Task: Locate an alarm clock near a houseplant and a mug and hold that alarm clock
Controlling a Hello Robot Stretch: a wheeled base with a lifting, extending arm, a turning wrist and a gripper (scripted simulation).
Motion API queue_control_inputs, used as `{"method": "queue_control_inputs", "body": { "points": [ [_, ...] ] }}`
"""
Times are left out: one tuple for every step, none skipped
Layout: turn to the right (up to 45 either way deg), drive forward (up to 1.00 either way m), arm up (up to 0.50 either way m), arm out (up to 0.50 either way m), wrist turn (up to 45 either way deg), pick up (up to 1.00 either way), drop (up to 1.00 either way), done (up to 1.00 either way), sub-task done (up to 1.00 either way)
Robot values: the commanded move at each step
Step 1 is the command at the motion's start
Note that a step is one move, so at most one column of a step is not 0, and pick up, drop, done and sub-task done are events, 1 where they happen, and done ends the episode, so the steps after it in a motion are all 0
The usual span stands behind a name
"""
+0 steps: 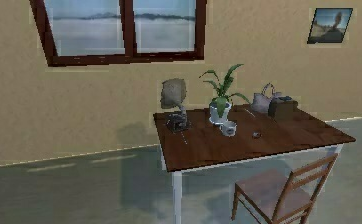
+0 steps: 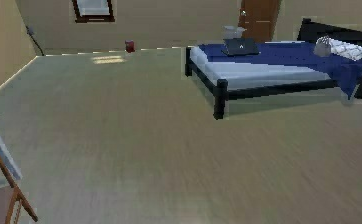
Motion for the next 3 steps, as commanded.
{"method": "queue_control_inputs", "body": {
  "points": [
    [0.0,0.05,0.00,0.00,0.0,0.00,0.00,0.00,0.00],
    [27.0,0.00,0.00,0.00,0.0,0.00,0.00,0.00,0.00],
    [0.0,0.40,0.00,0.00,0.0,0.00,0.00,0.00,0.00]
  ]
}}
